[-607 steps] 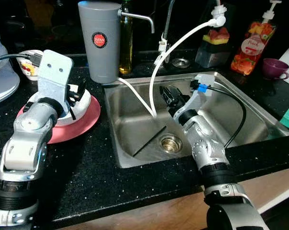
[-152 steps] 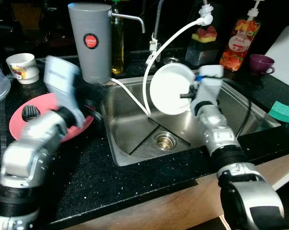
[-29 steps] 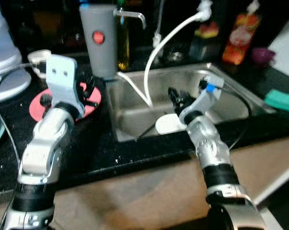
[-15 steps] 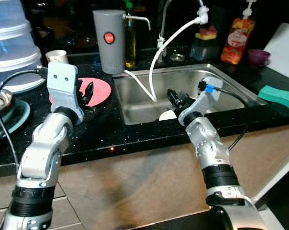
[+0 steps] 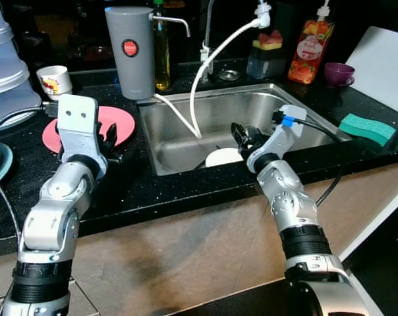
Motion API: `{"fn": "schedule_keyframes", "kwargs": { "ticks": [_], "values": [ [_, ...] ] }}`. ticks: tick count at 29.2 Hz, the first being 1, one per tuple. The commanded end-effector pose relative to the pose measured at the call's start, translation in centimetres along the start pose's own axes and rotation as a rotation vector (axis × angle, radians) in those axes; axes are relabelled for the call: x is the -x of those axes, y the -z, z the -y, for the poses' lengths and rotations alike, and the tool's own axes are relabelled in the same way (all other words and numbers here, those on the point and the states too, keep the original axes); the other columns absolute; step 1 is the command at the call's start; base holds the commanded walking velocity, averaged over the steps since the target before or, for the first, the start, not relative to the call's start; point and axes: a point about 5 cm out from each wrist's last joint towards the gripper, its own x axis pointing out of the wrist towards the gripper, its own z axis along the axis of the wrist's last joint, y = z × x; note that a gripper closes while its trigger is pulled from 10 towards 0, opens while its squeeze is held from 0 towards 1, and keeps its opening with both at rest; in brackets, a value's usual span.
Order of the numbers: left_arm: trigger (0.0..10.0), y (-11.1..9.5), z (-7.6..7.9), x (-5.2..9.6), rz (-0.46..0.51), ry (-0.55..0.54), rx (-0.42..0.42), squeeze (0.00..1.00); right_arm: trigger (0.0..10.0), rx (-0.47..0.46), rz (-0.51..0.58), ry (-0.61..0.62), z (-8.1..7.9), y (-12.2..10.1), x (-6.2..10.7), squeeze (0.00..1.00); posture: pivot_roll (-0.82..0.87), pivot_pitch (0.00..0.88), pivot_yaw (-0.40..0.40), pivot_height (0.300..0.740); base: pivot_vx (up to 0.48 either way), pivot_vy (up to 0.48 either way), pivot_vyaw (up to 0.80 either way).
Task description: Kitchen organization
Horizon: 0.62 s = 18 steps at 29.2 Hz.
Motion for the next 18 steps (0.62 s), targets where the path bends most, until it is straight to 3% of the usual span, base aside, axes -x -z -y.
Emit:
{"fn": "schedule_keyframes", "kwargs": {
  "ticks": [1, 16, 18],
  "values": [
    [10.0, -0.13, -0.21, 0.25, 0.000, -0.014, -0.019, 0.00, 10.0, 0.002, -0.018, -0.013, -0.37, 0.21, 0.03, 0.00, 0.01, 0.084, -0.011, 0.740, 0.000, 0.000, 0.80],
    [10.0, -0.45, 0.05, 0.23, 0.003, 0.000, -0.029, 0.00, 10.0, -0.002, -0.020, 0.001, -0.22, 0.34, 0.37, 0.00, 0.01, 0.095, -0.005, 0.740, 0.000, 0.000, 0.80],
    [10.0, -0.63, 0.10, 0.23, 0.006, 0.002, -0.029, 0.00, 10.0, -0.022, -0.015, 0.026, 0.07, 0.32, 0.37, 0.00, 0.01, 0.097, -0.005, 0.740, 0.000, 0.000, 0.00]
  ]
}}
